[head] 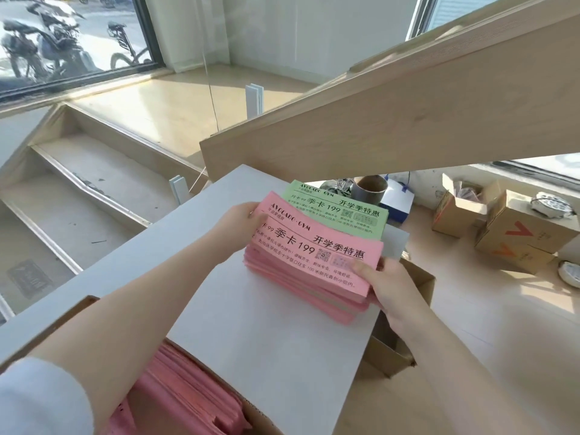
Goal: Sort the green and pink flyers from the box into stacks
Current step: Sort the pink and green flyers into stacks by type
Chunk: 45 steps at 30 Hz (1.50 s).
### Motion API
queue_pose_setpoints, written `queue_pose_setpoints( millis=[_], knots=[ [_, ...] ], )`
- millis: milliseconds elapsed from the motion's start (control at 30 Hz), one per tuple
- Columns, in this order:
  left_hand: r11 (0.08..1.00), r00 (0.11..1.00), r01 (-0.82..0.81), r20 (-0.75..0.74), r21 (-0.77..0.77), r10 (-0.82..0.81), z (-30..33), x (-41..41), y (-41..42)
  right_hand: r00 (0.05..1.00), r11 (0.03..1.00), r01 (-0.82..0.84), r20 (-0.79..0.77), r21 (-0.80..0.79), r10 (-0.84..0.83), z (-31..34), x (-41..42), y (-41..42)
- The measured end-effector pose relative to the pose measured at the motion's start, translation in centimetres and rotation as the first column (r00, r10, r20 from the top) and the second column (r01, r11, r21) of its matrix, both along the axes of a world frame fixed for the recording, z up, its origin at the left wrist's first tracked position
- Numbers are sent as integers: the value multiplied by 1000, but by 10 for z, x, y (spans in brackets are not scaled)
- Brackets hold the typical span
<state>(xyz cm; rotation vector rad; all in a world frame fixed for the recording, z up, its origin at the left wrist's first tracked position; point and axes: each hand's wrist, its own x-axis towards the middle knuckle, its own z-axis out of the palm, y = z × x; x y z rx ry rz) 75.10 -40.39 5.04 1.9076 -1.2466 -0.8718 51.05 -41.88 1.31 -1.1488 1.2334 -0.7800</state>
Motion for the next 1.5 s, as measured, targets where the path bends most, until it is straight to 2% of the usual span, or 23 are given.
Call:
queue_pose_setpoints(
  millis=[133, 267, 333, 400, 467, 500, 567, 600, 633, 667, 767, 1000, 1100, 1133, 1200, 1267, 1333, 1367, 1433, 1500],
  knots=[
    [998, 996, 57, 70, 30, -59, -16, 1, -9, 978, 996, -41, -209, -83, 23, -8, -11, -10],
    [999, 997, 52, 61, 12, -53, -21, 0, -16, 956, 988, -59, -294, -146, 13, -13, -16, -13],
    [999, 993, 41, 107, 35, -45, -27, 0, -20, 931, 983, -77, -365, -168, 11, -14, -18, -13],
    [994, 973, 6, 230, 111, -32, -35, 2, -23, 846, 970, -114, -533, -213, -18, -17, -21, -13],
    [981, 977, -56, 213, 185, 15, -39, 1, -23, 788, 971, -92, -612, -219, -63, -27, -24, -12],
    [972, 989, -74, 143, 225, 42, -41, 1, -23, 825, 984, -40, -561, -175, -67, -30, -23, -10],
    [958, 995, -65, -50, 281, 82, -42, 0, -23, 980, 995, 74, -192, 69, -60, -29, -17, -3],
    [954, 986, -67, -127, 293, 108, -43, 1, -23, 996, 974, 75, 32, 215, -84, -28, -13, 1],
    [949, 973, -87, -180, 303, 147, -43, 1, -23, 976, 952, 59, 181, 302, -118, -24, -8, 4],
    [944, 957, -114, -219, 311, 188, -43, 1, -23, 955, 941, 38, 266, 337, -134, -22, -5, 6],
    [932, 945, -136, -237, 337, 224, -45, 3, -24, 922, 931, 63, 336, 361, -193, -20, 4, 6],
    [939, 946, -152, -229, 310, 229, -44, 8, -21, 932, 925, 39, 319, 379, -170, -15, 13, 8],
    [942, 930, -102, -304, 321, 205, -36, 8, -18, 927, 927, 30, 337, 375, -167, -14, 9, 5],
    [946, 920, -75, -343, 316, 188, -31, 7, -16, 933, 933, 39, 321, 359, -162, -14, 8, 6],
    [958, 932, -62, -328, 280, 156, -18, 6, -11, 966, 953, 130, 182, 273, -184, -18, 3, 8],
    [980, 950, -134, -261, 151, 170, -2, 4, 5, 967, 967, 253, -4, 35, -253, -18, 0, 17],
    [980, 952, -194, -250, -38, 178, 16, 5, 33, 954, 933, 276, -54, -231, -296, -7, 1, 35],
    [969, 956, -211, -232, -125, 178, 24, 6, 54, 966, 912, 231, -27, -340, -255, 2, 5, 49],
    [938, 976, -209, -125, -275, 181, 32, 10, 103, 998, 846, 61, 36, -530, -50, 19, 17, 80],
    [910, 980, -172, 25, -377, 195, 33, 18, 156, 990, 710, -131, -52, -691, 132, 35, 32, 116]
  ],
)
